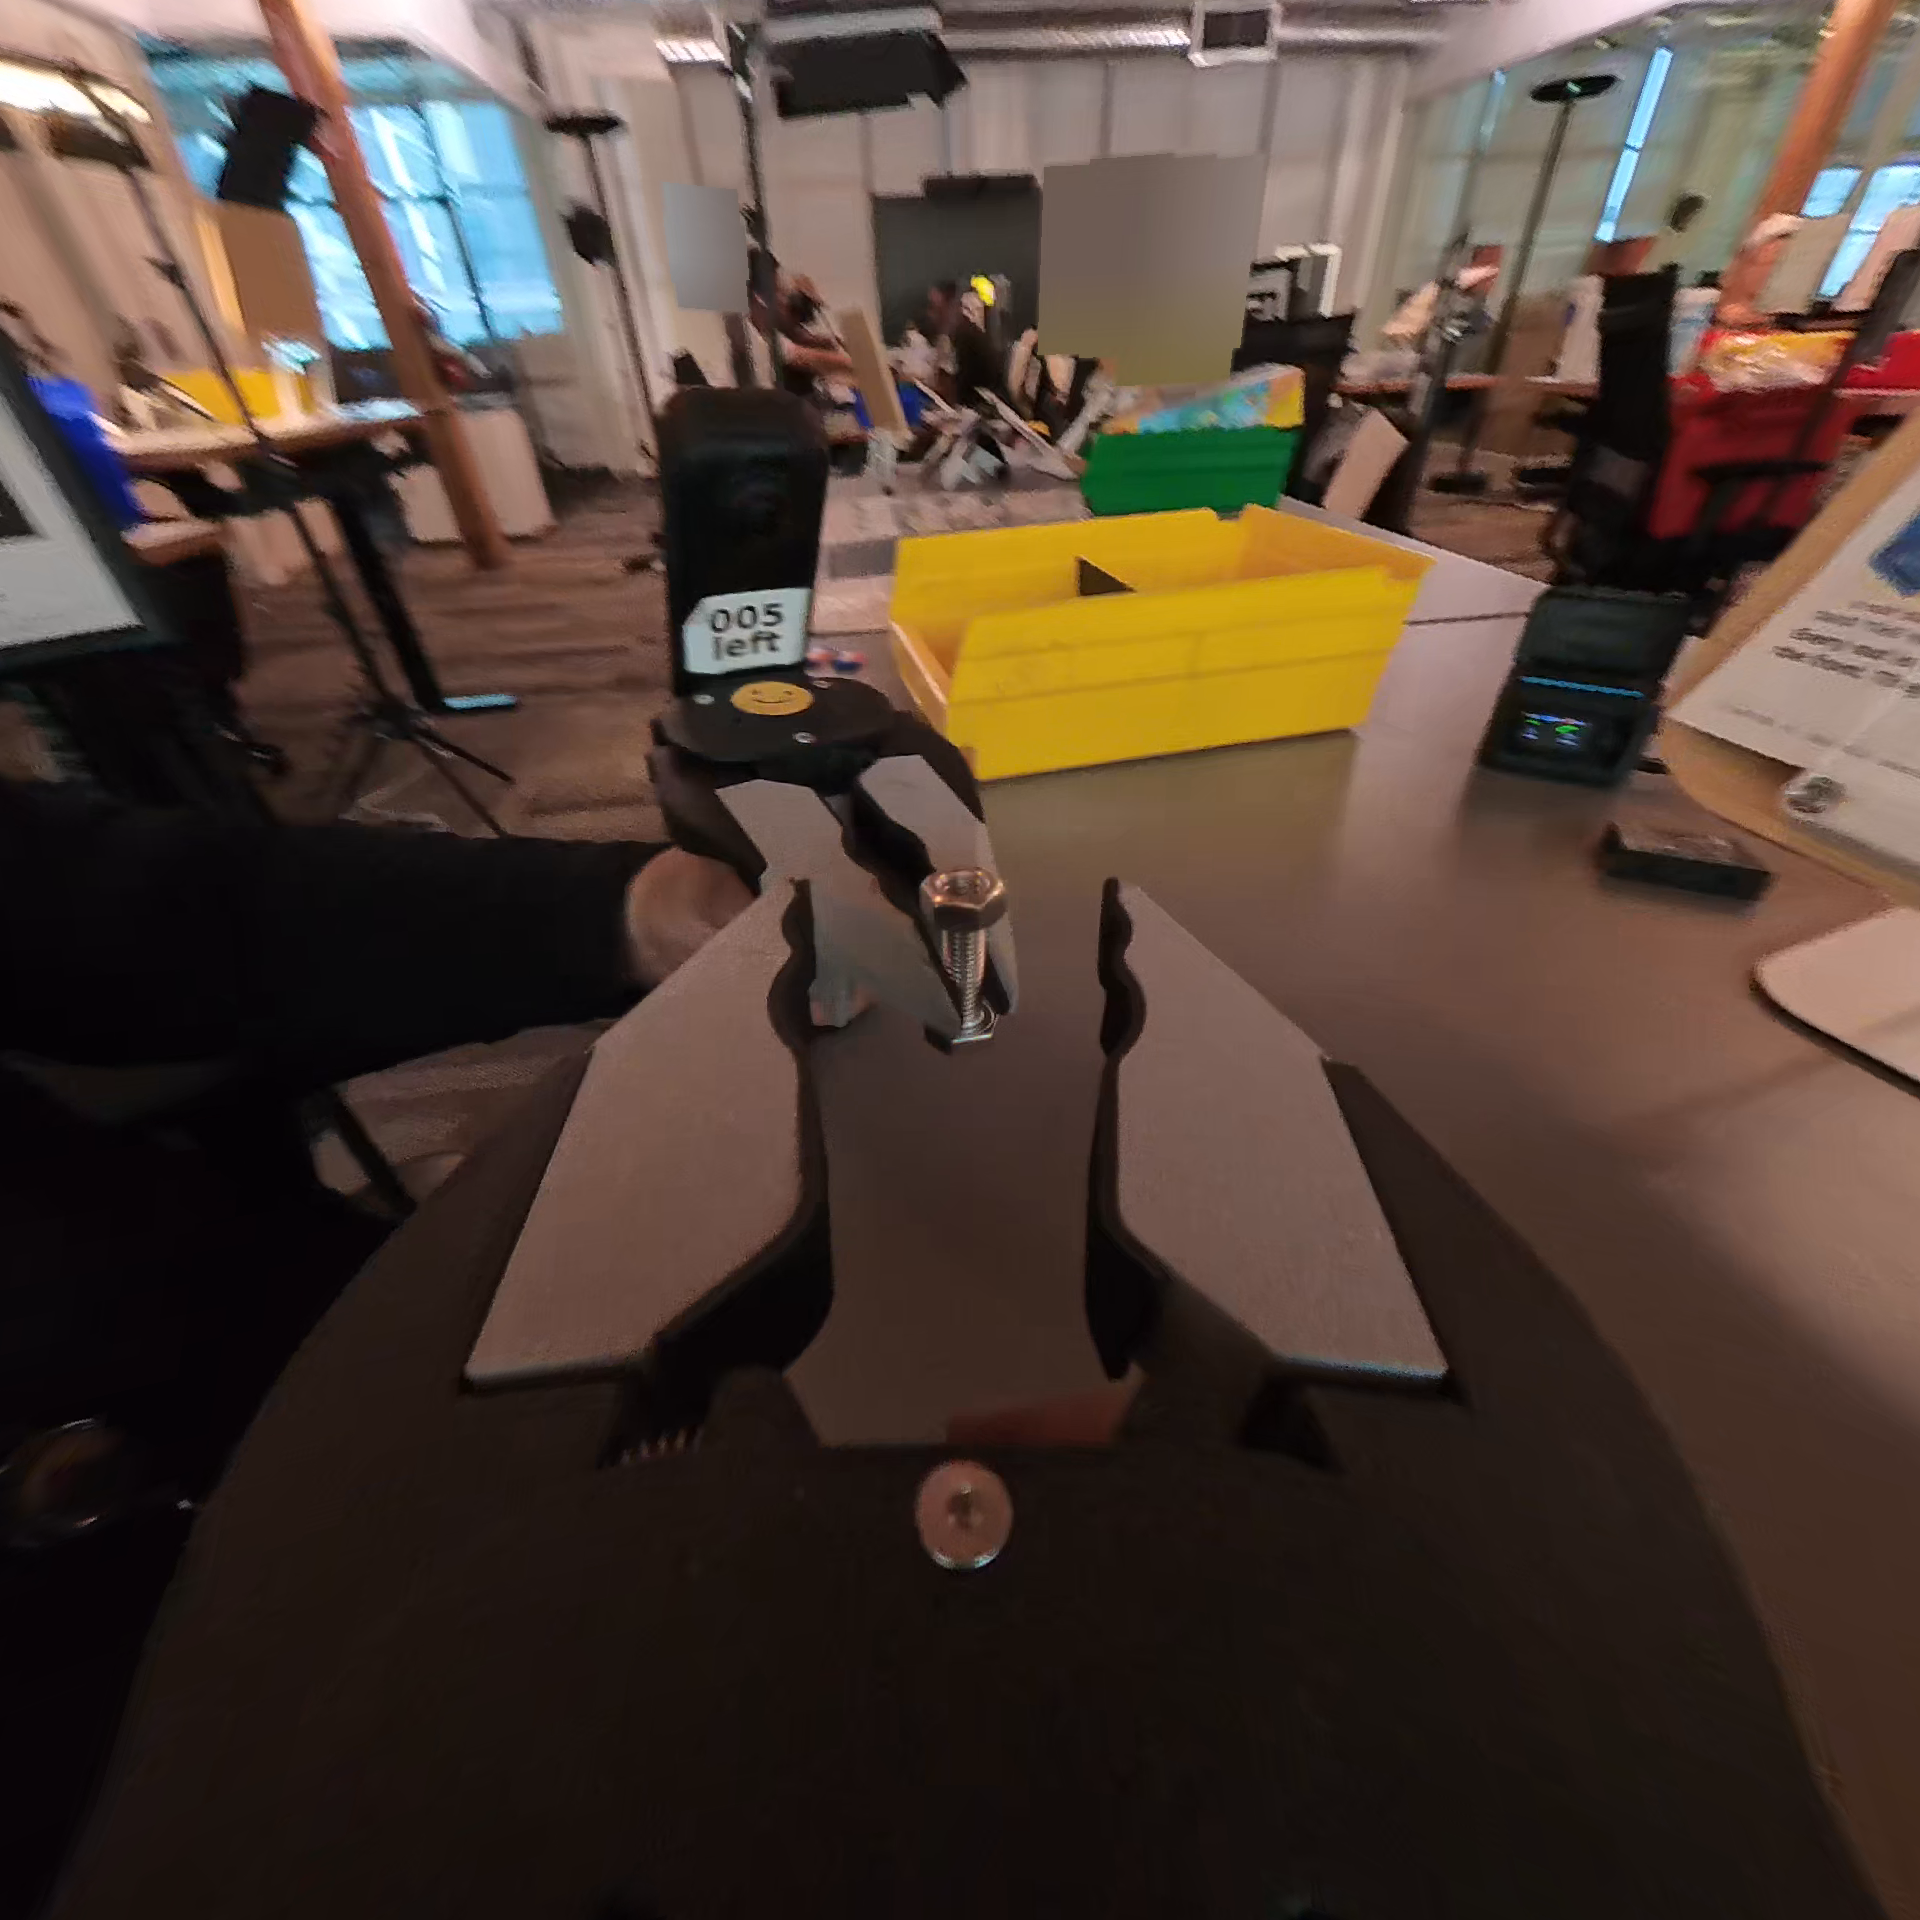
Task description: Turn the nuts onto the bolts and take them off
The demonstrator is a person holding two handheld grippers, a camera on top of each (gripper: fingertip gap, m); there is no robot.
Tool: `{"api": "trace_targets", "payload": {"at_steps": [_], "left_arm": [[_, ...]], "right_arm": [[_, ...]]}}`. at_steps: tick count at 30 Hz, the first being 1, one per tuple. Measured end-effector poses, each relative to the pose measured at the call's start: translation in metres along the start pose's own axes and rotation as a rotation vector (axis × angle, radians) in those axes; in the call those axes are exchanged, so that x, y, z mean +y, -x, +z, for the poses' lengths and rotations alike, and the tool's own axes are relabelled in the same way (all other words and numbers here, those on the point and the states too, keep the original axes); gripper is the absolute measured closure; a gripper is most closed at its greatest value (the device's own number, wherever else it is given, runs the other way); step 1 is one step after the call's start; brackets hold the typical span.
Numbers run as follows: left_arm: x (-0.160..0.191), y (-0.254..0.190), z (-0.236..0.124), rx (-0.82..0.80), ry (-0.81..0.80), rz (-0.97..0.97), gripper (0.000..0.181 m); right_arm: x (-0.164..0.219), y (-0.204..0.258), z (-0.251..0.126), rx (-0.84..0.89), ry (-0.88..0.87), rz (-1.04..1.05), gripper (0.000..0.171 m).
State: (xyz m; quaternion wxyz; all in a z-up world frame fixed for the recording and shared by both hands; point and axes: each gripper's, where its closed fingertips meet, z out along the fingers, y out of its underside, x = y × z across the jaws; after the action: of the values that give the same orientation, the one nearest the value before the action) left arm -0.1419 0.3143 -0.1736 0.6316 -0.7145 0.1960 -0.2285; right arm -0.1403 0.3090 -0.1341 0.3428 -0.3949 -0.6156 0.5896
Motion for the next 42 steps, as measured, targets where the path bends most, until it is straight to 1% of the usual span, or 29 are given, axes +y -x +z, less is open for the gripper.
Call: {"api": "trace_targets", "payload": {"at_steps": [3,4,7,10,18,30,39,42], "left_arm": [[0.005,0.0,-0.004,0.022,0.034,0.053,0.174],[0.006,-0.001,-0.005,0.034,0.04,0.063,0.174],[0.001,-0.004,-0.01,0.092,0.005,0.035,0.174],[-0.001,-0.008,-0.013,0.137,-0.014,0.021,0.174],[0.002,-0.016,-0.012,0.2,0.008,0.019,0.173],[0.003,-0.015,-0.011,0.186,0.019,0.029,0.174],[-0.001,-0.006,-0.013,0.14,-0.009,-0.002,0.174],[0.0,-0.007,-0.012,0.141,-0.001,0.001,0.174]], "right_arm": [[0.012,-0.001,0.003,-0.046,-0.004,0.012,0.113],[0.014,0.001,0.004,-0.057,0.019,0.021,0.107],[0.008,0.006,0.005,-0.058,-0.026,-0.003,0.112],[0.011,0.015,0.01,-0.096,-0.012,-0.008,0.111],[0.012,0.03,0.019,-0.142,-0.007,-0.037,0.113],[0.016,0.036,0.026,-0.164,0.012,-0.052,0.114],[0.014,0.028,0.018,-0.138,-0.003,-0.037,0.118],[0.011,0.027,0.018,-0.137,-0.018,-0.023,0.116]]}}
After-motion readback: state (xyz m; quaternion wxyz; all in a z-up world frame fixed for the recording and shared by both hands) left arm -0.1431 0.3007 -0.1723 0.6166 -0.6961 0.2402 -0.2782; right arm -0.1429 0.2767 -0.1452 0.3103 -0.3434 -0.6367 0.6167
